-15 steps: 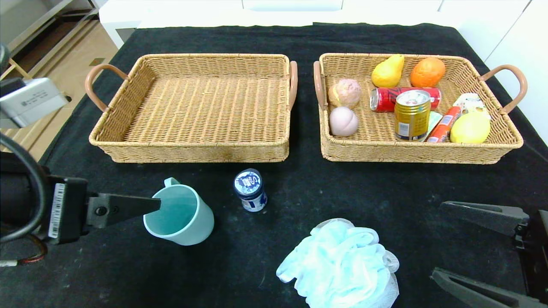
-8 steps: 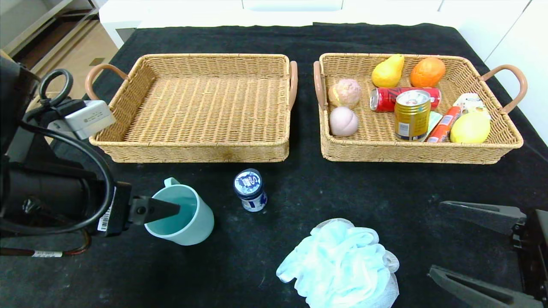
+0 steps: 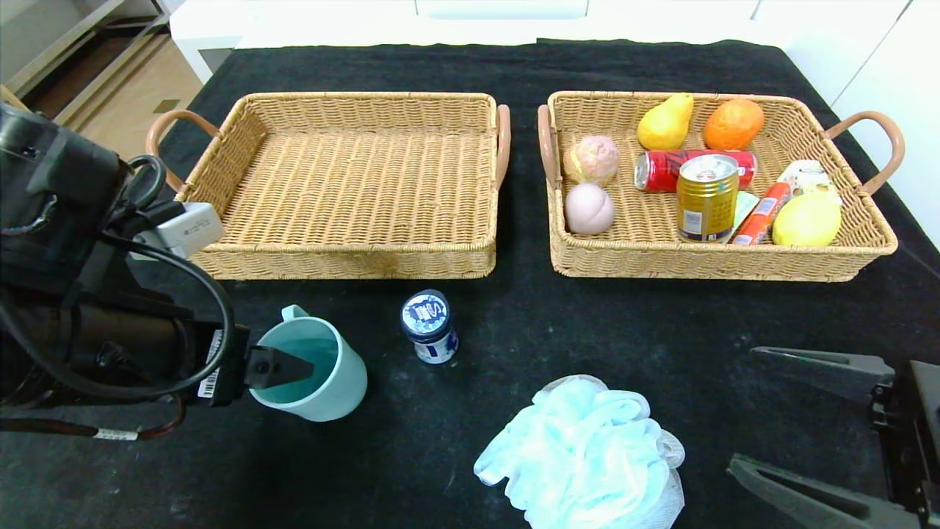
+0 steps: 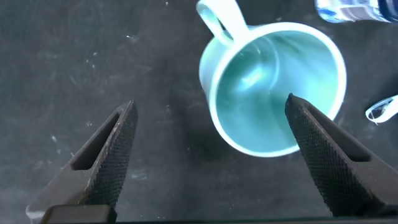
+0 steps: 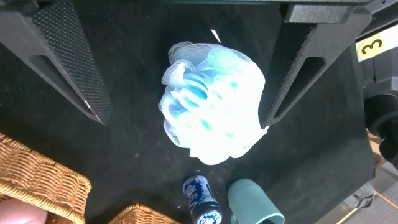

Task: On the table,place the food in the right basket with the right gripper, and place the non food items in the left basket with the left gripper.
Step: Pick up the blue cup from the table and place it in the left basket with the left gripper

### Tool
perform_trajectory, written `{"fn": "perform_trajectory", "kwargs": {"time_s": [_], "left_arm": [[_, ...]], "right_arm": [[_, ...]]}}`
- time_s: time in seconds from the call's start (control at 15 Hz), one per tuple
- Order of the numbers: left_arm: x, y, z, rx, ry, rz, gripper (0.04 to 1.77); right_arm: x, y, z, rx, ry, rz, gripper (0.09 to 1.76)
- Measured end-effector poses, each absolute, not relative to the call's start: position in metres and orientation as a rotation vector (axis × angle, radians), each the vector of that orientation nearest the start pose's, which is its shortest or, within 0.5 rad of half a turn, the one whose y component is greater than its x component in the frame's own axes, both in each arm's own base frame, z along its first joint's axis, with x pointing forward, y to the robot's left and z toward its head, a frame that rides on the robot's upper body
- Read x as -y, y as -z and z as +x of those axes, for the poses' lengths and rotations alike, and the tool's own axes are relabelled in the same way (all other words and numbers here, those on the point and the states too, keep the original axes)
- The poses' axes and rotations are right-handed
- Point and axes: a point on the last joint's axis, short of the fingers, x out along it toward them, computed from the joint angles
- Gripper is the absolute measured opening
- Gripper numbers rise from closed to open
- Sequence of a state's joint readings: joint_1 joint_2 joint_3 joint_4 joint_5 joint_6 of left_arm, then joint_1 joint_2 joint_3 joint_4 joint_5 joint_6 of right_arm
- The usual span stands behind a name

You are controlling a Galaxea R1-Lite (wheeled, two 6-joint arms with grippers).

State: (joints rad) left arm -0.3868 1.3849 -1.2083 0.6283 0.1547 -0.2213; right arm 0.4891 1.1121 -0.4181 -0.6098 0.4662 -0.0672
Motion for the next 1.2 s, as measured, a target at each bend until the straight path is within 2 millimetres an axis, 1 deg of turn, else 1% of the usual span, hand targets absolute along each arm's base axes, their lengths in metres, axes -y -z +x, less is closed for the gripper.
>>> {"fn": "perform_trajectory", "kwargs": {"time_s": [0.4, 0.73, 0.8, 0.87, 1.07, 1.2], "left_arm": [[0.074, -0.250, 0.203, -0.768, 0.119, -0.010, 1.72], [0.076, -0.242, 0.209, -0.791, 0.110, -0.002, 1.72], [0.076, -0.242, 0.209, -0.794, 0.110, -0.002, 1.62], [0.076, -0.241, 0.210, -0.798, 0.108, -0.002, 1.44], [0.077, -0.238, 0.213, -0.813, 0.109, 0.001, 1.00], [0.076, -0.237, 0.214, -0.817, 0.105, 0.000, 0.81]], "right_arm": [[-0.079, -0.206, 0.129, -0.063, -0.952, -0.064, 1.71], [-0.078, -0.207, 0.130, -0.058, -0.941, -0.063, 1.71], [-0.078, -0.207, 0.130, -0.058, -0.941, -0.063, 1.71], [-0.078, -0.207, 0.130, -0.059, -0.942, -0.063, 1.71], [-0.078, -0.206, 0.130, -0.062, -0.941, -0.063, 1.71], [-0.078, -0.206, 0.130, -0.063, -0.939, -0.063, 1.71]]}}
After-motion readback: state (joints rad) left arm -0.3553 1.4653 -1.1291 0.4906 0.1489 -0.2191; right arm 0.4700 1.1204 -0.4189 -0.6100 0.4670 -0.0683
